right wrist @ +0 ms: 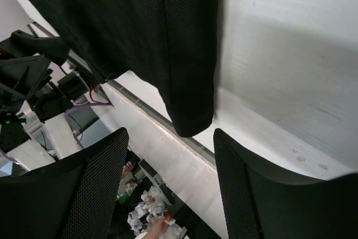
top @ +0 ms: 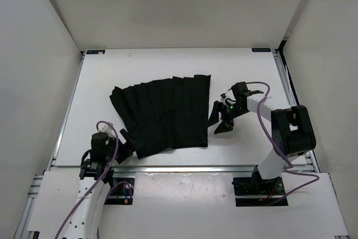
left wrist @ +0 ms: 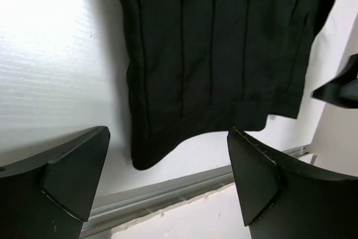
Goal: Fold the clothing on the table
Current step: Fold the skirt
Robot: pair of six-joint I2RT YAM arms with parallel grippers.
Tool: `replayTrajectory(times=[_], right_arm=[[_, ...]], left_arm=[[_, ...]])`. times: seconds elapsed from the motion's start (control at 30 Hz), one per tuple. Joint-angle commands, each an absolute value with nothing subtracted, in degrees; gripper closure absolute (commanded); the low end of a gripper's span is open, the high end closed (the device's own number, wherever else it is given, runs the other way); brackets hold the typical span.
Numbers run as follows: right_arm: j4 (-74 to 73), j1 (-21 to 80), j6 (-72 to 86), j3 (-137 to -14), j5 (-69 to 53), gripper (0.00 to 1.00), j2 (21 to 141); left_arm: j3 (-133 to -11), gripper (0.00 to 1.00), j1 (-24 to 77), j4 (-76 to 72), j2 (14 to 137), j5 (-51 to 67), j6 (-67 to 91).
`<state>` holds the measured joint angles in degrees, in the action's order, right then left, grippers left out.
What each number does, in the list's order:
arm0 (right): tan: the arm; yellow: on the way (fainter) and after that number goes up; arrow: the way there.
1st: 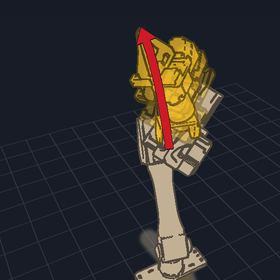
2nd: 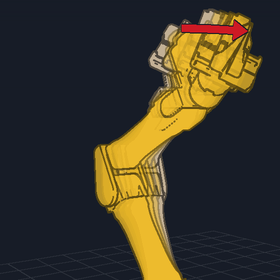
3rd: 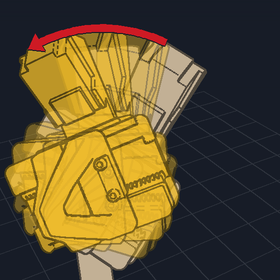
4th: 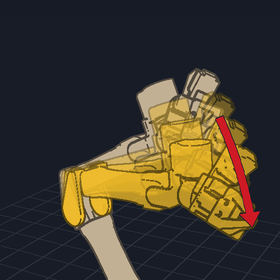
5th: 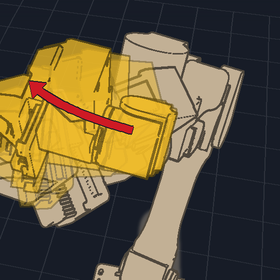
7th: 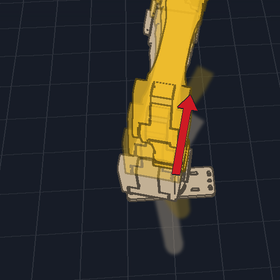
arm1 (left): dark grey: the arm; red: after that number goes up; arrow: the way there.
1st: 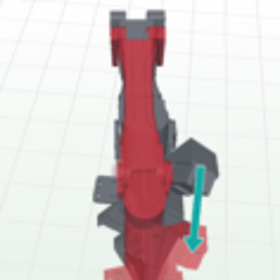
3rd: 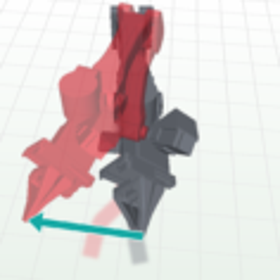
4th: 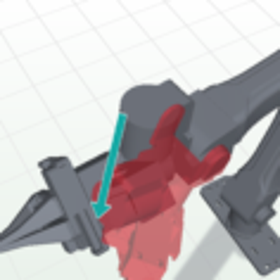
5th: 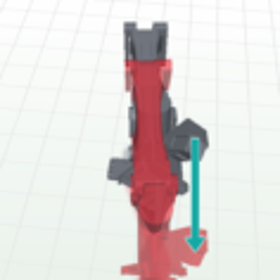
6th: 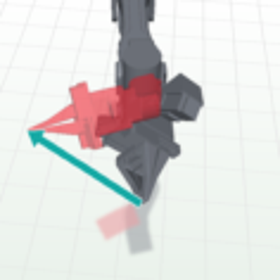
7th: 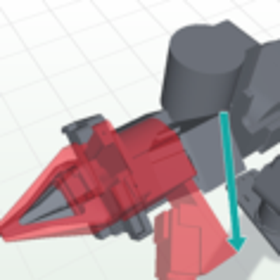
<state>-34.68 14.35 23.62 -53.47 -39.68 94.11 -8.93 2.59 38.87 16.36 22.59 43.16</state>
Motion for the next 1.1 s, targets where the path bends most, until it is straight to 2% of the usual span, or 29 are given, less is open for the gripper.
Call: replayTrajectory(times=[0.0,0.3,0.53,0.7,0.73,0.8,0.87,0.93,1.0,1.03,1.07], right_arm=[[-32.35,15.29,24.35,-53.71,-38.85,0.32,95.45],[-20.67,15.9,28.65,-42.73,-39.73,0.34,93.96],[-15.22,22.15,30.41,-42.18,-40.43,0.35,100.01],[-12.22,22.06,32.34,-43.5,-40.25,0.4,101.87],[-12.13,22.32,32.43,-43.85,-39.91,0.41,101.6],[-11.43,22.06,32.26,-43.25,-39.2,0.45,101.17],[-10.12,21.8,32.95,-41.32,-39.29,0.57,100.11],[-9.41,21.1,33.4,-39.65,-39.55,0.61,98.18],[-9.4,20.66,33.05,-38.15,-39.2,0.67,96.95],[-9.4,20.22,32.87,-37.8,-39.46,0.69,96.25],[-9.75,19.95,32.52,-37.18,-39.64,0.77,95.98]], left_arm=[[-6.85,0.01,2.98,38.76,14.86,21.1,45.87],[-4.05,0.02,6.85,32.96,14.76,20.21,50.89],[-1.94,0.01,5.71,33.84,14.24,21.0,48.34],[-0.35,0.23,6.24,30.68,13.71,22.23,49.92],[1.56,0.36,6.59,30.15,13.62,22.58,50.01],[3.07,0.47,6.94,29.27,12.31,23.03,51.58],[4.47,0.6,7.29,28.65,11.17,23.72,53.43],[5.88,0.72,7.29,27.51,9.15,23.99,54.75],[6.94,0.81,7.12,26.99,8.0,24.69,56.15],[7.29,0.82,6.95,26.63,7.74,24.87,56.51],[7.56,0.85,6.77,26.98,6.86,25.31,57.04]])
